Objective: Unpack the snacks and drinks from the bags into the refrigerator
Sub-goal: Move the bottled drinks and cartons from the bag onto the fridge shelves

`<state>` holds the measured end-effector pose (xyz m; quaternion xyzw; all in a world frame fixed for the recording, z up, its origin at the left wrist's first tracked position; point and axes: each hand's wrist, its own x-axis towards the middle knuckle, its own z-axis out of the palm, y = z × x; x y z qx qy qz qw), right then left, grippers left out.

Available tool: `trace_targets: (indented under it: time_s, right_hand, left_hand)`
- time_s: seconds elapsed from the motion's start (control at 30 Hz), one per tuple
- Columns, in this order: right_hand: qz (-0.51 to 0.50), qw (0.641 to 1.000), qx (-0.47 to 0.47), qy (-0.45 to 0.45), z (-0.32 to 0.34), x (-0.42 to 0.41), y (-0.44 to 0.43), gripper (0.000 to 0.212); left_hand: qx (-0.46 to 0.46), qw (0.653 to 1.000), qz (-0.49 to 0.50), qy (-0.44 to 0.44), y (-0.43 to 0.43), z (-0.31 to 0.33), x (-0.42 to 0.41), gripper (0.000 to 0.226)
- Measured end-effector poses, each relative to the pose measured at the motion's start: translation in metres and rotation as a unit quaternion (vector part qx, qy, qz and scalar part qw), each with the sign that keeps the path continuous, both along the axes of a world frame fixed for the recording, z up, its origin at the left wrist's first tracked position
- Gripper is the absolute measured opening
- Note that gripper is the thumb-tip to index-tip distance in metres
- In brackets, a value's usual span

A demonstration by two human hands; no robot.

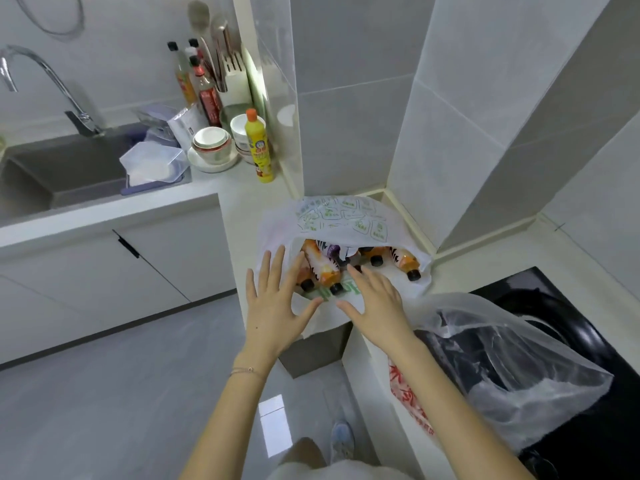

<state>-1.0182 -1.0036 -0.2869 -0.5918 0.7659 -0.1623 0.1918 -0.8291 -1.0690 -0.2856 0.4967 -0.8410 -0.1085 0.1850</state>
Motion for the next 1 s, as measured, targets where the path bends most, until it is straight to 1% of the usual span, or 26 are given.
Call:
trace_targets:
  time_s: [0.17, 0.3, 0.4, 0.5, 0.57, 0.67, 0.7, 0.83, 0.9, 1.0]
  right_hand:
    - [0.007, 0.999, 0.030, -0.024, -0.017, -0.005, -0.017, 0.069]
    - [0.001, 0.998, 0.047, -0.035, -0.030, -0.002, -0.028, 0.071]
    - [-0.004, 0.998, 0.032, -0.053, -0.036, 0.007, -0.035, 0.069]
    - [-0.016, 0.996, 0.002, -0.085, -0.043, 0.021, -0.046, 0.062]
    - [-0.027, 0.992, 0.002, -0.124, -0.052, 0.030, -0.056, 0.057]
    - [-0.056, 0.974, 0.042, -0.218, -0.069, 0.045, -0.068, 0.053]
    - [-0.060, 0.969, 0.059, -0.234, -0.074, 0.050, -0.072, 0.053]
    - [-0.082, 0.954, 0.108, -0.267, -0.092, 0.065, -0.089, 0.053]
    - [-0.091, 0.948, 0.118, -0.281, -0.098, 0.070, -0.096, 0.049]
    - [-0.109, 0.948, 0.117, -0.277, -0.101, 0.076, -0.103, 0.038]
  left_hand:
    - [0.006, 1.000, 0.014, -0.012, -0.027, -0.008, -0.007, 0.086]
    - [0.015, 0.998, 0.001, -0.054, -0.049, -0.016, -0.006, 0.094]
    - [0.028, 0.995, -0.018, -0.089, -0.058, -0.026, 0.000, 0.100]
    - [0.034, 0.992, -0.036, -0.114, -0.063, -0.039, 0.010, 0.103]
    - [0.032, 0.991, -0.046, -0.125, -0.066, -0.043, 0.015, 0.106]
    - [0.032, 0.989, -0.061, -0.133, -0.069, -0.045, 0.020, 0.115]
    - [0.030, 0.989, -0.064, -0.133, -0.070, -0.044, 0.022, 0.116]
    - [0.014, 0.987, -0.074, -0.143, -0.075, -0.049, 0.028, 0.116]
    - [0.020, 0.985, -0.077, -0.156, -0.080, -0.053, 0.031, 0.115]
    - [0.046, 0.986, -0.073, -0.141, -0.085, -0.058, 0.036, 0.104]
